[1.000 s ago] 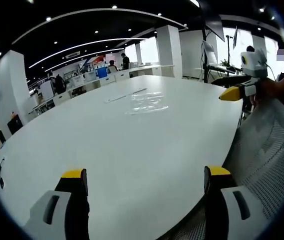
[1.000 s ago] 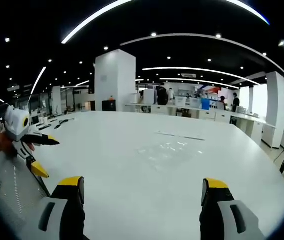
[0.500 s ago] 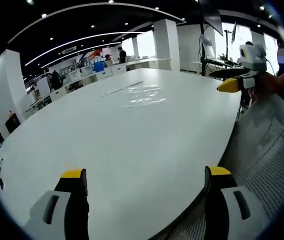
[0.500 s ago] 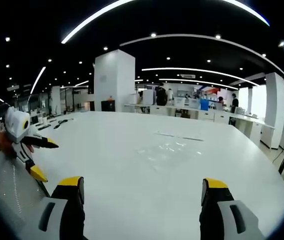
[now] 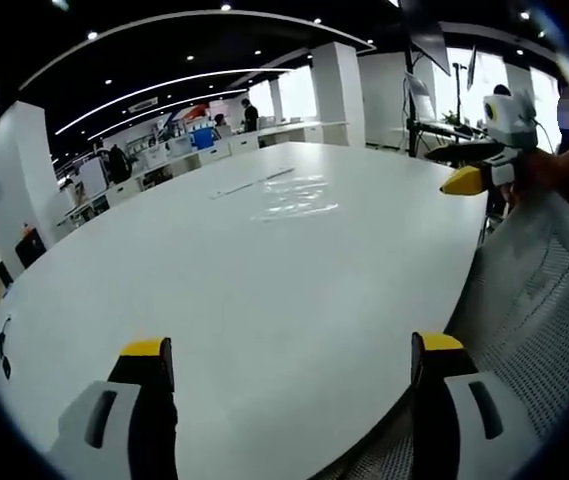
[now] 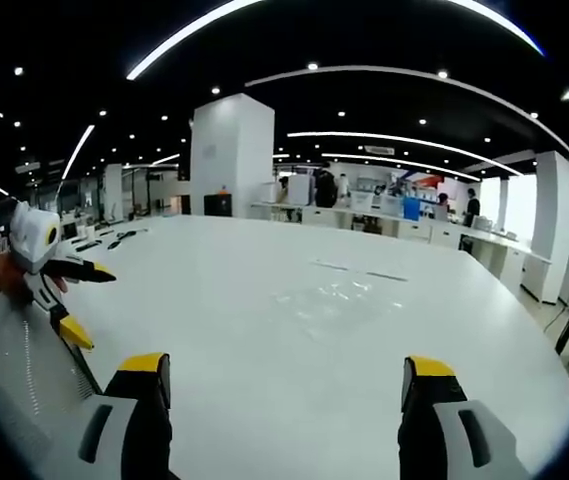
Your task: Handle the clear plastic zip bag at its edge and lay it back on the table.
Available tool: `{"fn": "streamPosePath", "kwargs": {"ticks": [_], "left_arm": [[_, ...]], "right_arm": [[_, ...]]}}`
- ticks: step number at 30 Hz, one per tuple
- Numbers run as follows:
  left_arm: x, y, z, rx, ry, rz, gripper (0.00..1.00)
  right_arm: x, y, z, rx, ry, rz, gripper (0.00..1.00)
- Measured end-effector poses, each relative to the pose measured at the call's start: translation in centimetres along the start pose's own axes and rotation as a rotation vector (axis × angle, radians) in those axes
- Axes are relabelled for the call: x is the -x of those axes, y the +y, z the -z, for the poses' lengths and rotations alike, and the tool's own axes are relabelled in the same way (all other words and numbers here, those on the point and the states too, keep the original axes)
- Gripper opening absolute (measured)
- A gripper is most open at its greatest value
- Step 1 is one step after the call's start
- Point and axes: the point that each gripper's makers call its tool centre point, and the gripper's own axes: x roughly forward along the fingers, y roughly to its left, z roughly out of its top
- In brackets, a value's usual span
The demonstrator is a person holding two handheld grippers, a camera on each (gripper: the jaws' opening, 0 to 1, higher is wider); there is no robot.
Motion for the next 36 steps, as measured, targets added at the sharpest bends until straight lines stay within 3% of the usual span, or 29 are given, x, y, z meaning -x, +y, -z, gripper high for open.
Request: {"fn": "streamPosePath", "kwargs": {"ticks": [7,16,27,36], "left_arm": [[0.1,0.5,-0.5,0.002,-0.018,-0.005,0.96],[-0.1,0.5,-0.5,-0.028,0.011,0.037,0.95],[-0.5,-0.3,-3.0,-0.077,-0.002,0.092,0.94],[-1.0,-0.8,-3.4,-0.097,0.014,0.122,0.9]], "right_arm": [[0.0,-0.3,0.0,-0.005,0.008,0.006,0.95],[-0.7,-0.4,-1.0,0.036,0.035,-0.013,0.94],[-3.5,-1.0,-1.9,0.105,0.064,-0.055,0.9],[-5.9,-1.3,-2.5,0.146,0.101,-0.098,0.84]]}}
